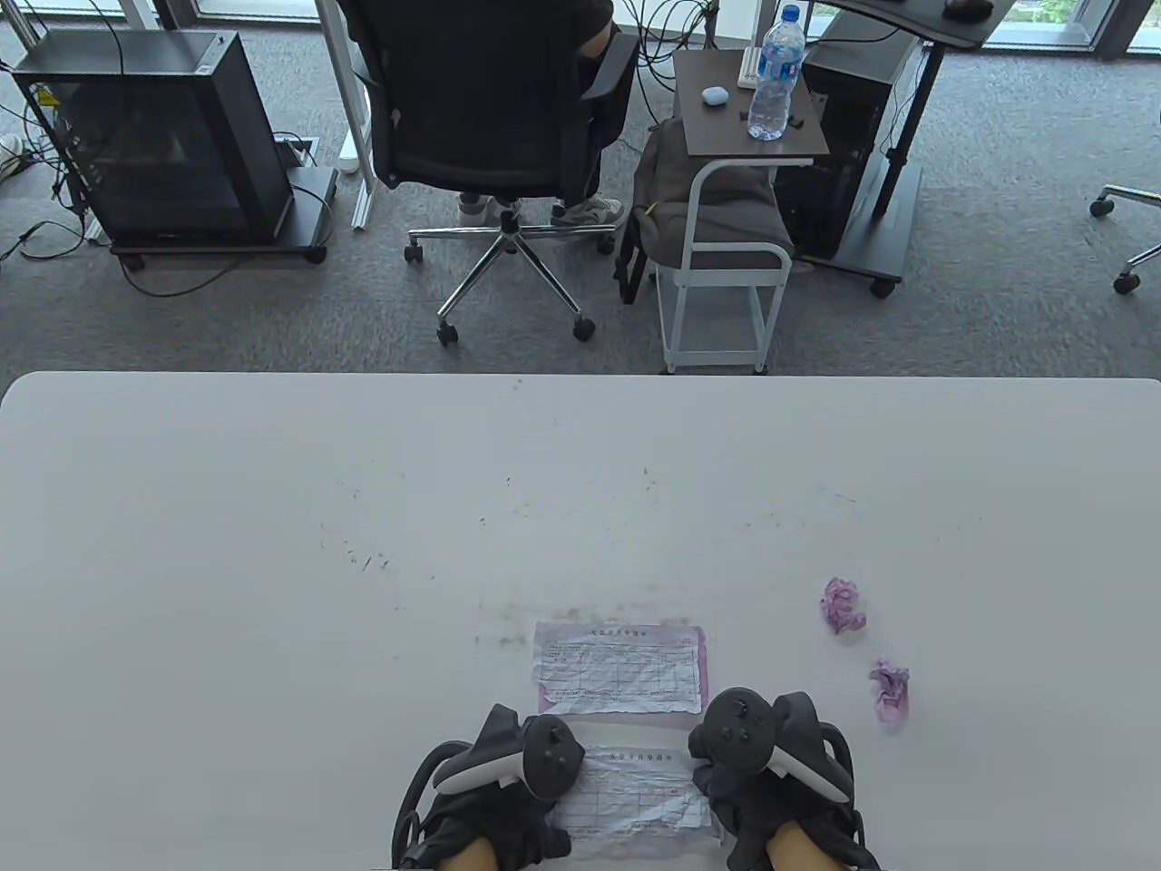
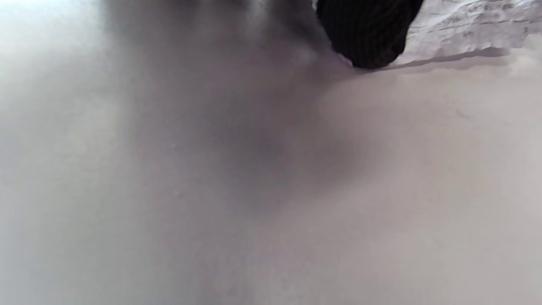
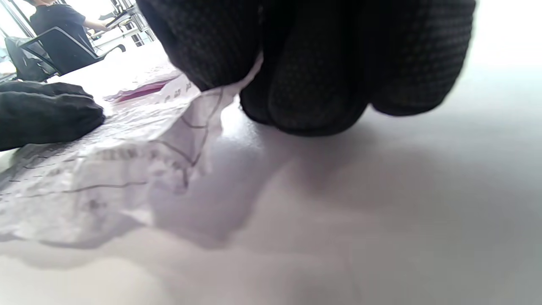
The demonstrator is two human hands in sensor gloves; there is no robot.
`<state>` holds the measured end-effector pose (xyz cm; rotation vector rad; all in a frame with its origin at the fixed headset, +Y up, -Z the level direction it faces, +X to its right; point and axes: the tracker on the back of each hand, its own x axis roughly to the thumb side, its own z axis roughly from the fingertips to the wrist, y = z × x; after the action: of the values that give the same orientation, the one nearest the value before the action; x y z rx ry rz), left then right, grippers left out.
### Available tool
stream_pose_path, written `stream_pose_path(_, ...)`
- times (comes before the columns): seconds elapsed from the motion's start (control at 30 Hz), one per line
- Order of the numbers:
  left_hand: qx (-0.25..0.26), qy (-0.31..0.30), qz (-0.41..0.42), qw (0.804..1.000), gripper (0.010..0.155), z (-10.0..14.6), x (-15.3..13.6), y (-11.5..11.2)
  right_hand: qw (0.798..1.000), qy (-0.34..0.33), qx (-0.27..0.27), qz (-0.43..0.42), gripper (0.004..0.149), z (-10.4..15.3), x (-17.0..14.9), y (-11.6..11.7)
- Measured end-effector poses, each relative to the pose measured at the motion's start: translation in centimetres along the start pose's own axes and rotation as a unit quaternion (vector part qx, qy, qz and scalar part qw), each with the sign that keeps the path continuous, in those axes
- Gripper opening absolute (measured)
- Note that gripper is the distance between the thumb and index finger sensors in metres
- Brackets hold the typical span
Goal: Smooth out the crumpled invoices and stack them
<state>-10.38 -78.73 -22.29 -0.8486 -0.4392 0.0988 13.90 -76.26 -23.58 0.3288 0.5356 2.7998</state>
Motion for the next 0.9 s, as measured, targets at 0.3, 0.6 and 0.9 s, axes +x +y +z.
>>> stream_pose_path(0.3,0.000,-0.003,0.008,1.000,0.084,0.0,-0.4,0.0,0.993,0.041,-0.090,0.065,0.051,1.2,-0.3,-2.2)
stream_pose_path(0.6,-0.005,-0.004,0.016,1.000,0.085,0.0,-0.6,0.0,0.963,-0.260,0.042,0.057,0.049,1.9,8.1,1.1)
stream_pose_path(0.9,-0.012,0.000,0.024,1.000,0.085,0.1,-0.6,0.1,0.952,-0.224,0.161,0.134,0.050,1.4,9.1,3.7)
